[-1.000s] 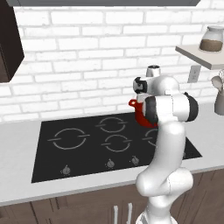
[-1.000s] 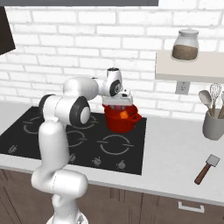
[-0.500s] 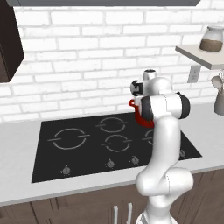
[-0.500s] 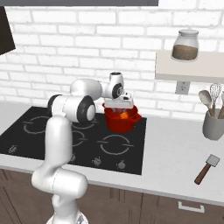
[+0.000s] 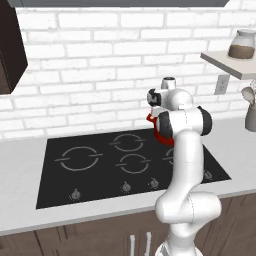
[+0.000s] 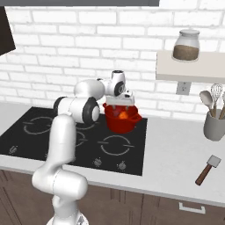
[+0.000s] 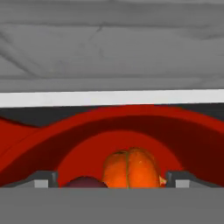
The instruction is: Put the squash and tomato in the pot. Retrieve the spatula and lightly stir the vegetables in the pot.
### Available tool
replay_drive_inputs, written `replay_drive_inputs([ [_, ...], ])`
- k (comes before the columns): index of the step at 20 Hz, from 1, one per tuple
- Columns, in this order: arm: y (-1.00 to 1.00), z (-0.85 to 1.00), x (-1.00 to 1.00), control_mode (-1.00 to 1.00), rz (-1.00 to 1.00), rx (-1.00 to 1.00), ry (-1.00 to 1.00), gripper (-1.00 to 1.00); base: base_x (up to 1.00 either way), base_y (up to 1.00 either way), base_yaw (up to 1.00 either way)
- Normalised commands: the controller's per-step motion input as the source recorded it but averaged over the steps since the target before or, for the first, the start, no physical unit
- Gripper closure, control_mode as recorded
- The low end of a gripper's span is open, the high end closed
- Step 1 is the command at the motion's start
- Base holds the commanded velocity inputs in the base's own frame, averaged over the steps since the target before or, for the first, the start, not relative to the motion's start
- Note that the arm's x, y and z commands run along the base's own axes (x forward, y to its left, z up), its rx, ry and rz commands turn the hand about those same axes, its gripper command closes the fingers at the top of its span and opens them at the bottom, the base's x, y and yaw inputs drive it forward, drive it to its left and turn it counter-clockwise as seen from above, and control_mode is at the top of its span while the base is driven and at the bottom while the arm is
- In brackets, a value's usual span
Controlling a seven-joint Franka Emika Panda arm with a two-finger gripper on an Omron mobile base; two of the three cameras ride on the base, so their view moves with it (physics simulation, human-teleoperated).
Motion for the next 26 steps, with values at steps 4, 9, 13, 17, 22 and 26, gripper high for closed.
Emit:
replay_drive_inputs([
  [4,-0.21,0.19,-0.25,-1.0,0.0,0.07,-0.08,-1.0,0.0,0.0,0.0],
  [9,-0.36,0.48,-0.68,-1.0,0.0,0.09,-0.15,-1.0,0.0,0.0,0.0],
  [13,-0.59,0.52,-0.95,-1.0,0.0,0.03,-0.08,-1.0,0.0,0.0,0.0],
  [17,-0.58,0.09,-1.0,-1.0,-0.04,0.0,0.0,-1.0,0.0,0.0,0.0],
  [22,-0.66,0.0,-1.0,-1.0,-0.07,0.0,0.0,-1.0,0.0,0.0,0.0],
  [26,-0.83,0.0,-1.0,-1.0,-0.05,0.0,0.0,-1.0,0.0,0.0,0.0],
])
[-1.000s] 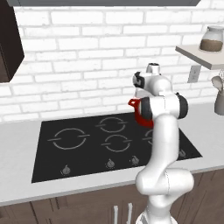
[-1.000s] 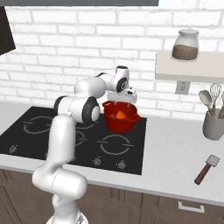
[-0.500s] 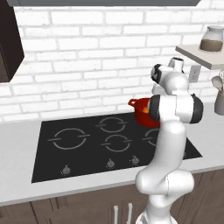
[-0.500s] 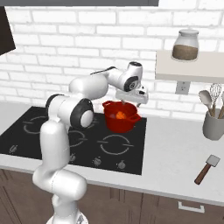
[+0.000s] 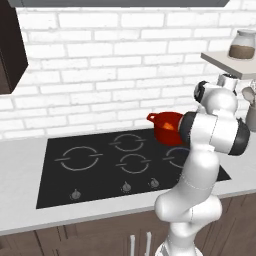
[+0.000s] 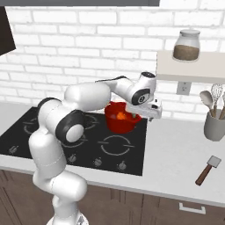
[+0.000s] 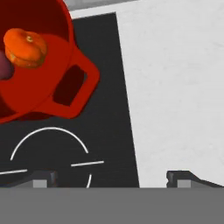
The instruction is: Put the squash and tomato in the pot. Retrieve the spatula and lightly stir the vegetables in the pot.
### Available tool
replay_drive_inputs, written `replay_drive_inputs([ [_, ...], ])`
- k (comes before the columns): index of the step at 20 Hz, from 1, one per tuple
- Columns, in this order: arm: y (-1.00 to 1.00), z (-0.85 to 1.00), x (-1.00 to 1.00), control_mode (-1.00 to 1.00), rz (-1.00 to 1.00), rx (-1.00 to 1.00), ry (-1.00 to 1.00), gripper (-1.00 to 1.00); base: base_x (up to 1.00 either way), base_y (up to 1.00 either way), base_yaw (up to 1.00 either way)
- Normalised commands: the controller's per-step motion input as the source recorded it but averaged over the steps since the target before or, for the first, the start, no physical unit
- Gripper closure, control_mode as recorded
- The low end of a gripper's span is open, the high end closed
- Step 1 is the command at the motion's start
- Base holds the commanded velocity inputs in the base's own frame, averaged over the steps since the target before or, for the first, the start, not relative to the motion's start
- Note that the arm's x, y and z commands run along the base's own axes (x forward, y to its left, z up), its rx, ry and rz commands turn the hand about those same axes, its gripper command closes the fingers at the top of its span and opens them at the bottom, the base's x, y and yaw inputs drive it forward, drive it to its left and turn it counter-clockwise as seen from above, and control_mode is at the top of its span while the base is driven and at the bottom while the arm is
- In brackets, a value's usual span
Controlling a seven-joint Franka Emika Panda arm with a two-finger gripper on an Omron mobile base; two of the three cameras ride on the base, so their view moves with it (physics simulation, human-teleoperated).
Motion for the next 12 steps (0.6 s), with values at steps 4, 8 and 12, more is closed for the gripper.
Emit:
replay_drive_inputs([
  [4,-0.94,-0.01,-1.0,-1.0,0.0,-0.02,0.0,-1.0,0.0,0.0,0.0],
  [8,-1.0,-0.2,-0.89,-1.0,0.0,-0.04,0.0,-1.0,0.0,0.0,0.0],
  [12,-0.99,-0.29,-0.62,-1.0,-0.03,-0.03,0.02,-1.0,0.0,0.0,0.0],
])
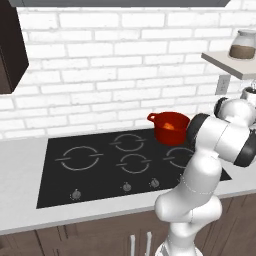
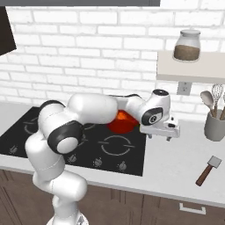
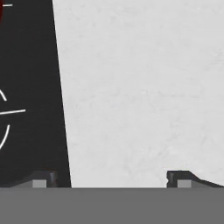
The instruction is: Put the squash and tomato in the pot. Retrieve the spatula and lightly stir the vegetables in the pot.
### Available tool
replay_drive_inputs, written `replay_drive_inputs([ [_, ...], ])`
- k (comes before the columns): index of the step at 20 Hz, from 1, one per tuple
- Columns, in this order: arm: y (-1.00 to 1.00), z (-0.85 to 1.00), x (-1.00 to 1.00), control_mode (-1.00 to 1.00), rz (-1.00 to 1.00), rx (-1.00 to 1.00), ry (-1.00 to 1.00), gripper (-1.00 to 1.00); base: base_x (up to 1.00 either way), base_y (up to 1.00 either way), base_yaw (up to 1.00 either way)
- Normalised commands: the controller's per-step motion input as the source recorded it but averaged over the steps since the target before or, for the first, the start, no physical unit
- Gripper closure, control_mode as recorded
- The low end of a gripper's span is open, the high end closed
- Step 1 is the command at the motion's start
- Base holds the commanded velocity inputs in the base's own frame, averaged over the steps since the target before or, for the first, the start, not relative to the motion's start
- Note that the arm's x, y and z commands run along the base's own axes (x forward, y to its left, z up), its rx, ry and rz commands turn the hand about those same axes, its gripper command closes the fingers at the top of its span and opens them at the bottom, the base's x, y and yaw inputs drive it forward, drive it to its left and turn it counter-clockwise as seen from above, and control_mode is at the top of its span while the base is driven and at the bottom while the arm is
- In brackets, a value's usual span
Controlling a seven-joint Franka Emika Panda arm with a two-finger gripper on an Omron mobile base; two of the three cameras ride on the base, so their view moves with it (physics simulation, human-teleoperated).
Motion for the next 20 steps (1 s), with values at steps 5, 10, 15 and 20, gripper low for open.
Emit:
replay_drive_inputs([
  [5,-0.74,-0.19,-0.55,-1.0,-0.04,0.0,0.0,-1.0,0.0,0.0,0.0],
  [10,-0.87,-0.08,-0.69,-1.0,-0.07,0.0,0.0,-1.0,0.0,0.0,0.0],
  [15,-0.55,-0.29,-0.53,-1.0,-0.13,0.0,0.07,-1.0,0.0,0.0,0.0],
  [20,-0.44,-0.09,-0.38,-1.0,-0.19,0.0,0.0,-1.0,0.0,0.0,0.0],
])
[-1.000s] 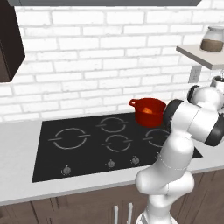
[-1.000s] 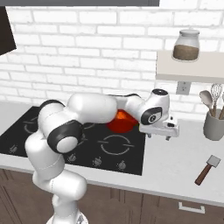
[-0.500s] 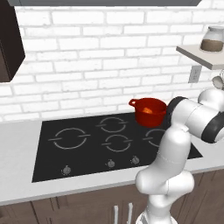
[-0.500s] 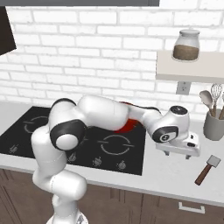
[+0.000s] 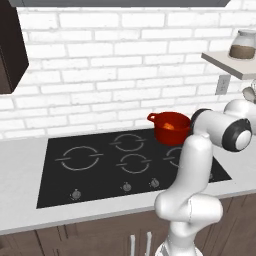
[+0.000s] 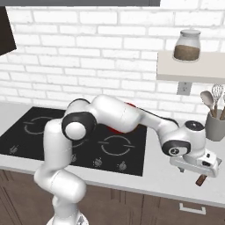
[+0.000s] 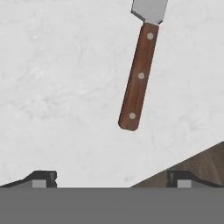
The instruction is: Put the squash and tomato in the pot. Retrieve the spatula and lightly stir the vegetables in the pot.
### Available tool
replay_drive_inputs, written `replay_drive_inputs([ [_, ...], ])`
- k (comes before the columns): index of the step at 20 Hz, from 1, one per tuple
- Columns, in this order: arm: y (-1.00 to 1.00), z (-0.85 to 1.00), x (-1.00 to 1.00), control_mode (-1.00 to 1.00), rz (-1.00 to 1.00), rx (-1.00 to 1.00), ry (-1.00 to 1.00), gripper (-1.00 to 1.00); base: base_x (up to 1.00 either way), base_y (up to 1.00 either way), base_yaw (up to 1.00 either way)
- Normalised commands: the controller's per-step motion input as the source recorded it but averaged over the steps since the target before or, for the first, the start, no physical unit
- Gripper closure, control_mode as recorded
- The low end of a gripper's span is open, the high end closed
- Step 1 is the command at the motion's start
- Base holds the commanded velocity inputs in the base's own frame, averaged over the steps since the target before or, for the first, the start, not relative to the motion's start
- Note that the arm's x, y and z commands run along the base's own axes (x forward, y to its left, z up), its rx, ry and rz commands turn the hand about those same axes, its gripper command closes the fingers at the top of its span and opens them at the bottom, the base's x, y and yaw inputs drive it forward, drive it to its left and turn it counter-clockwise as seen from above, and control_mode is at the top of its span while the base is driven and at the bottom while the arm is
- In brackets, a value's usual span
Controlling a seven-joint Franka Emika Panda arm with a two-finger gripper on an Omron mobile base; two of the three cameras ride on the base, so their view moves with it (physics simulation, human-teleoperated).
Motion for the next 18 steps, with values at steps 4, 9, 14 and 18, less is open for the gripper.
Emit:
replay_drive_inputs([
  [4,-0.28,-0.14,-0.11,-1.0,-0.23,0.0,0.0,-1.0,0.0,0.0,0.0],
  [9,-0.04,-0.39,0.2,-1.0,-0.17,0.0,-0.01,-1.0,0.0,0.0,0.0],
  [14,-0.07,-0.45,0.19,-1.0,-0.06,0.03,-0.02,-1.0,0.0,0.0,0.0],
  [18,-0.24,-0.16,0.0,-1.0,-0.01,0.04,-0.06,-1.0,0.0,0.0,0.0],
])
